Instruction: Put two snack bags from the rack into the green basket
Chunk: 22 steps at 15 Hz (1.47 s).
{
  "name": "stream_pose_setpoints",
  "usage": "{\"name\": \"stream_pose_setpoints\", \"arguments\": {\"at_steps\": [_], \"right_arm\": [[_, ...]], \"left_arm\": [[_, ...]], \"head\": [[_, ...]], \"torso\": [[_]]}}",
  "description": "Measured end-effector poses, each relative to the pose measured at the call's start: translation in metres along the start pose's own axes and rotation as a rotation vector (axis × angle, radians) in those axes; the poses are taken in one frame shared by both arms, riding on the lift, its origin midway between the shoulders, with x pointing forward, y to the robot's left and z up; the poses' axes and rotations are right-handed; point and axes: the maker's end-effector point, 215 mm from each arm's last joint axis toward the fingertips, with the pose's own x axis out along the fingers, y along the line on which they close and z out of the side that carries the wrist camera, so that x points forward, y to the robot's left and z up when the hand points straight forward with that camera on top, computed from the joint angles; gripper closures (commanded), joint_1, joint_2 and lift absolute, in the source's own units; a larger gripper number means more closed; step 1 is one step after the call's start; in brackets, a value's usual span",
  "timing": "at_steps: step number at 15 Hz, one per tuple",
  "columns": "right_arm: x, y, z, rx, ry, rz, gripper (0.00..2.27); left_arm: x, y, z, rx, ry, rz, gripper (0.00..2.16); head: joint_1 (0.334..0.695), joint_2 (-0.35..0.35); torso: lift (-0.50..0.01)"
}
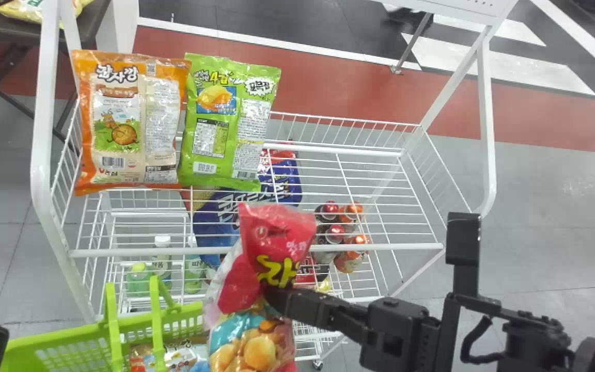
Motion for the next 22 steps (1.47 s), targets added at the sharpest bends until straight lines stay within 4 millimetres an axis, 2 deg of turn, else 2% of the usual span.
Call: {"name": "stream_pose_setpoints", "arguments": {"at_steps": [4,7,12,16,17,18,19,20,22], "right_arm": [[0.018,0.004,-0.040,0.056,0.093,0.020,2.25],[0.029,-0.006,-0.065,0.109,0.151,0.013,2.25],[0.041,-0.031,-0.116,0.175,0.282,-0.012,2.25],[0.054,-0.029,-0.151,0.166,0.377,-0.019,2.21],[0.056,-0.028,-0.157,0.156,0.394,-0.025,1.62],[0.057,-0.028,-0.161,0.143,0.407,-0.032,0.46],[0.056,-0.030,-0.161,0.134,0.411,-0.039,0.00],[0.054,-0.032,-0.157,0.127,0.404,-0.046,0.00],[0.045,-0.039,-0.137,0.107,0.359,-0.067,0.02]], "left_arm": [[0.002,0.000,0.000,0.001,0.002,-0.001,1.19],[0.003,-0.001,-0.001,0.002,0.004,-0.003,1.19],[0.004,-0.002,-0.004,0.002,0.007,-0.004,1.19],[0.006,-0.004,-0.008,0.005,0.012,-0.005,1.19],[0.006,-0.004,-0.009,0.002,0.011,-0.004,1.19],[0.006,-0.003,-0.010,-0.001,0.011,-0.004,1.19],[0.006,-0.004,-0.011,-0.001,0.012,-0.003,1.19],[0.006,-0.004,-0.012,0.000,0.012,-0.002,1.19],[0.007,-0.005,-0.013,0.002,0.013,-0.002,1.19]], "head": [[0.695,-0.280],[0.695,-0.266],[0.695,-0.296],[0.695,-0.275],[0.695,-0.266],[0.695,-0.262],[0.695,-0.266],[0.695,-0.276],[0.695,-0.308]], "torso": [[-0.003],[-0.003],[-0.003],[-0.003],[-0.003],[-0.003],[-0.003],[-0.003],[-0.003]]}}
